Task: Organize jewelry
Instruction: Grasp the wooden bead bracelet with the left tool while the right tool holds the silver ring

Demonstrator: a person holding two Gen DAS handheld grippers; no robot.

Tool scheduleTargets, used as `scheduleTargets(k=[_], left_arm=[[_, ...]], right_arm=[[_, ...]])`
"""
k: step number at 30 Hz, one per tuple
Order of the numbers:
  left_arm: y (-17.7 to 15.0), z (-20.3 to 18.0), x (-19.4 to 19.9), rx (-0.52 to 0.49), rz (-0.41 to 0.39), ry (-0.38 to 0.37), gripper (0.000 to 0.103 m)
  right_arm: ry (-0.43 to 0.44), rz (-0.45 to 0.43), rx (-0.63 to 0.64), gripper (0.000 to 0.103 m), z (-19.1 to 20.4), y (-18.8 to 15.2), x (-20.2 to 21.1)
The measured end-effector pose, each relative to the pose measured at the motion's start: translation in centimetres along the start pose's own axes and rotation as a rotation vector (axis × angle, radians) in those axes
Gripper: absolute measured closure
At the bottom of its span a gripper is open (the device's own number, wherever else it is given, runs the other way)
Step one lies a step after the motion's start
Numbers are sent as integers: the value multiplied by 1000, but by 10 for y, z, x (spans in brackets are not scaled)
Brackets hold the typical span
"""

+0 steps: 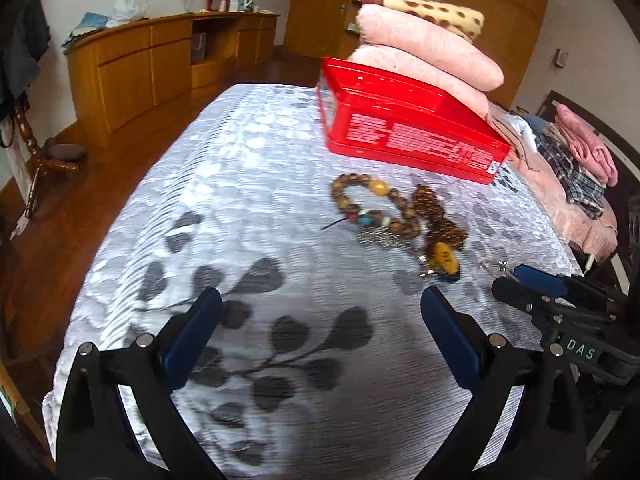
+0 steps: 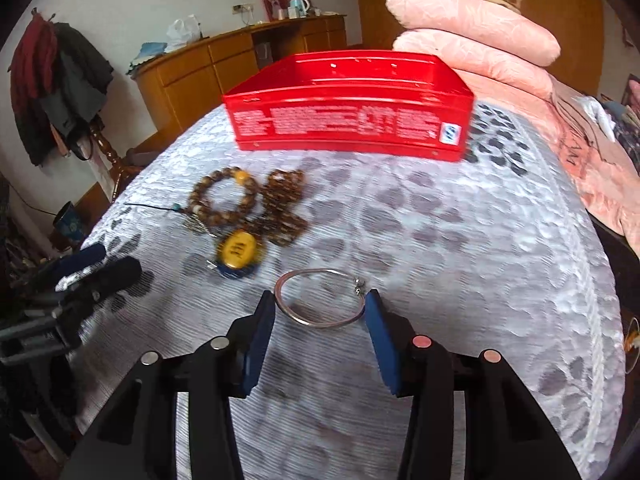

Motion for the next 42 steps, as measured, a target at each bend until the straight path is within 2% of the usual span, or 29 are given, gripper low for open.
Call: scheduleTargets(k=[6,8,13,15,16,23,28,31,33,37,40,42], left_arm=[[17,-8,-10,14,7,7,6],[20,-9,-11,23,5,8,6],[19,-8,-15,29,18,12,6],[18,-6,-16,35,22,14,6],[19,-6,-17,39,25,12,6],[28,-8,-25,42,44,-1,6],[49,-16,-30,21,27,14,6],[62,-19,-37,0,23,50,6],[69,-16,-45,-3,39,77,6],[72,-7,-57,26,78,64,8],[69,-2,-60,37,91,54,15],[68,1,-59,20,90,76,28]], right_arm=[[5,21,19,55,-6,-5,-3],[14,20,20,49,-6,-3,-4],[2,23,38,46,-4,2,-9],[-17,25,48,48,-3,3,-11],[-31,25,53,54,-3,3,-12],[-28,15,41,54,-8,4,-8],[-32,-4,24,54,-18,7,1],[-27,-8,20,54,-21,9,2],[-17,-7,16,54,-22,10,1],[0,-1,11,54,-22,10,-2],[10,5,4,54,-24,11,-4],[12,6,1,54,-23,12,-5]])
Point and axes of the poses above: each gripper's, at about its wrist camera, not at the fingertips, and x roughly against the way its jaws point, z to its left, y to its top, the point moved 10 cm from there along -x, roughly the way its jaws point, and after that the axes turned 12 degrees about z, right-handed, at the moved point
